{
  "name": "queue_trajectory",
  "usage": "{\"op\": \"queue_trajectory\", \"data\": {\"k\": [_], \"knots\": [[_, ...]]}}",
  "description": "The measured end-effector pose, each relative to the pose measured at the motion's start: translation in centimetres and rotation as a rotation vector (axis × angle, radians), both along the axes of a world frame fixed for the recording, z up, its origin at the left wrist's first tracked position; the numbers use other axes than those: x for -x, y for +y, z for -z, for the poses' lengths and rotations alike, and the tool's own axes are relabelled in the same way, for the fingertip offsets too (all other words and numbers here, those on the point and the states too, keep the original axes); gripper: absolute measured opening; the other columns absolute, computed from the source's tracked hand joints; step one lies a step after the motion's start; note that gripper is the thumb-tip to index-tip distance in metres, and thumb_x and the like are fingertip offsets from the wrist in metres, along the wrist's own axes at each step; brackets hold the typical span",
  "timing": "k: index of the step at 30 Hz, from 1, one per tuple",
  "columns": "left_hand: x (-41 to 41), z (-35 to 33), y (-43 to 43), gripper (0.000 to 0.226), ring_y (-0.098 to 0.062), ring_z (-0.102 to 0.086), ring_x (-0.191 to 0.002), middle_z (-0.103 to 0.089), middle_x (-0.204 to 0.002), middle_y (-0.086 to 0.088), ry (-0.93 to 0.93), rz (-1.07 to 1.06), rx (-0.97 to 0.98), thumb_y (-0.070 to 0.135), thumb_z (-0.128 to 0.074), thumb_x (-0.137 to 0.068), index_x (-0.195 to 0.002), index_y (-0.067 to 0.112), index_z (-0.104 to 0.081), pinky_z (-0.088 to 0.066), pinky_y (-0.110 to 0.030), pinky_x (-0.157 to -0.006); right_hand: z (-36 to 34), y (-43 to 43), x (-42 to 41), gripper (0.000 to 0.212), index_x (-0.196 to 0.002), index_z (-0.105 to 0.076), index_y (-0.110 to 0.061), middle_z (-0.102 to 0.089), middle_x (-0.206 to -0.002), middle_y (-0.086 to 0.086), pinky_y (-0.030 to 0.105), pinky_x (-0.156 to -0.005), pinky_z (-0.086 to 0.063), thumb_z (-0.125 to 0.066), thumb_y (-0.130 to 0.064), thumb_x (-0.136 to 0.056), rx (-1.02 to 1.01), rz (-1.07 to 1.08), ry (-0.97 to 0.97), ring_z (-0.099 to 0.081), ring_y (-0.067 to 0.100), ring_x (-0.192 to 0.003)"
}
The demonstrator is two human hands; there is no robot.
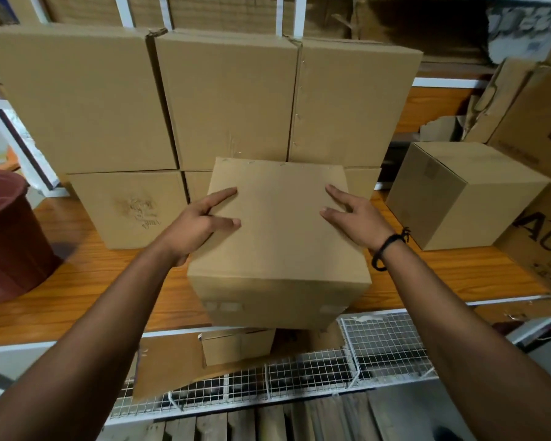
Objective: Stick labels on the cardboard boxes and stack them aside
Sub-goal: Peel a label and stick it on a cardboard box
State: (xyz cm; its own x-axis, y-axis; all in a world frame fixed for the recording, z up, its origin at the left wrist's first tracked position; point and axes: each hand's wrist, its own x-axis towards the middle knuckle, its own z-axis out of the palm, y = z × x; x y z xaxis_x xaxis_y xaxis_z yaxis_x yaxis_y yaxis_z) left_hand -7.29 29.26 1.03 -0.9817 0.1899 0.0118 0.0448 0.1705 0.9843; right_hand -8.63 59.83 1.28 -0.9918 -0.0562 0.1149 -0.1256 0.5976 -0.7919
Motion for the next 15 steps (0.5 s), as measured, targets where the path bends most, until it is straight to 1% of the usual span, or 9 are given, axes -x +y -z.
{"op": "queue_trajectory", "data": {"k": [1,4,6,9,11,13,15], "knots": [[0.5,0.1,-0.1,0.062,-0.005,-0.066,-0.101,-0.064,-0.118,0.013,-0.026,0.011,0.014,0.007,-0.072,-0.083,-0.137,0.032,-0.054,-0.053,-0.021,-0.083,0.1,-0.1,0.6,0.060,-0.143,-0.043,-0.034,-0.041,-0.148,-0.012,0.025,-0.111,-0.028,-0.066,-0.041,-0.087,-0.012,-0.003,-0.025,-0.038,0.010,-0.136],[1.5,1.1,-0.2,0.070,-0.011,-0.059,-0.116,-0.064,-0.123,0.007,-0.075,0.020,0.078,0.020,-0.077,-0.075,-0.139,0.032,-0.054,-0.044,-0.020,-0.091,0.5,-0.1,2.2,0.060,-0.142,-0.044,-0.032,-0.041,-0.149,-0.011,0.028,-0.111,-0.027,-0.066,-0.041,-0.087,-0.028,-0.017,-0.093,-0.037,0.012,-0.137],[2.0,1.7,-0.1,0.072,-0.011,-0.055,-0.119,-0.064,-0.123,0.004,-0.089,0.019,0.097,0.025,-0.077,-0.071,-0.139,0.034,-0.053,-0.037,-0.022,-0.095,1.1,-0.1,3.0,0.060,-0.141,-0.045,-0.032,-0.042,-0.149,-0.009,0.030,-0.111,-0.027,-0.067,-0.042,-0.086,-0.025,-0.017,-0.124,-0.036,0.013,-0.137],[2.6,2.6,0.0,0.064,-0.007,-0.054,-0.113,-0.067,-0.111,0.005,-0.109,-0.007,0.084,0.013,-0.073,-0.082,-0.141,0.030,-0.052,-0.033,-0.027,-0.103,2.1,-0.2,4.1,0.061,-0.140,-0.046,-0.033,-0.042,-0.149,-0.009,0.034,-0.113,-0.026,-0.069,-0.042,-0.085,-0.001,-0.013,-0.150,-0.036,0.014,-0.137],[3.0,3.1,0.0,0.063,-0.004,-0.053,-0.107,-0.065,-0.102,0.013,-0.110,-0.016,0.087,0.009,-0.070,-0.084,-0.142,0.027,-0.052,-0.031,-0.028,-0.105,2.9,-0.2,4.6,0.061,-0.140,-0.046,-0.032,-0.042,-0.148,-0.009,0.034,-0.114,-0.025,-0.069,-0.041,-0.084,0.014,-0.017,-0.158,-0.036,0.014,-0.137],[3.4,3.6,0.0,0.063,-0.008,-0.049,-0.112,-0.061,-0.099,0.019,-0.111,-0.018,0.093,0.008,-0.070,-0.084,-0.142,0.027,-0.051,-0.027,-0.028,-0.105,3.6,-0.2,5.0,0.061,-0.140,-0.047,-0.032,-0.042,-0.149,-0.009,0.036,-0.116,-0.025,-0.070,-0.040,-0.084,0.020,-0.019,-0.165,-0.035,0.014,-0.138],[3.6,3.7,0.1,0.063,-0.010,-0.044,-0.119,-0.060,-0.101,0.022,-0.107,-0.021,0.083,0.008,-0.070,-0.084,-0.141,0.026,-0.052,-0.025,-0.028,-0.106,3.9,-0.2,5.4,0.061,-0.139,-0.048,-0.033,-0.042,-0.148,-0.009,0.036,-0.115,-0.025,-0.070,-0.041,-0.084,0.033,-0.011,-0.166,-0.035,0.014,-0.138]]}}
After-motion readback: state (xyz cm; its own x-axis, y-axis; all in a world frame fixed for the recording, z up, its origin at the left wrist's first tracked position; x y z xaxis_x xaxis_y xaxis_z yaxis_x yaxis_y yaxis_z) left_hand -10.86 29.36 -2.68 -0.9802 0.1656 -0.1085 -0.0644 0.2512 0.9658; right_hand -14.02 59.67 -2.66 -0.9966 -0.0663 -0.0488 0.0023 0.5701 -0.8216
